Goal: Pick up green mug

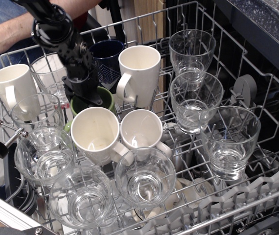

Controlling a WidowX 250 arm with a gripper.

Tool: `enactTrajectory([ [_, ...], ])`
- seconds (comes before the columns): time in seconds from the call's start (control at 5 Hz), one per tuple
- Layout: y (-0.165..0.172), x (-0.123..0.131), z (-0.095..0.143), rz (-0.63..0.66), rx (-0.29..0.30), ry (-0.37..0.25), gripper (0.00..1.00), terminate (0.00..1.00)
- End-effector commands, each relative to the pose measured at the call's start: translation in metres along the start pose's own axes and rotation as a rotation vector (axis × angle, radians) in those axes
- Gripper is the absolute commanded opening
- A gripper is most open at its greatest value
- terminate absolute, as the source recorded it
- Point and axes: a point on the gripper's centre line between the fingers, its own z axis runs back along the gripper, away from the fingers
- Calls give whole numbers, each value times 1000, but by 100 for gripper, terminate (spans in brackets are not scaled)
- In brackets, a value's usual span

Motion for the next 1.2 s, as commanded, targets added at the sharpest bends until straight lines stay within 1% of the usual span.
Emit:
enactTrajectory([
  [0.0,7,10,20,41,33,-35,0,0],
  [0.2,10,17,22,53,18,-29,0,0],
  [0.4,31,55,28,88,-16,6,0,0],
  [0.6,33,76,48,145,-52,58,0,0],
  [0.8,35,80,68,147,-79,75,0,0],
  [1.0,39,76,81,138,-102,65,0,0],
])
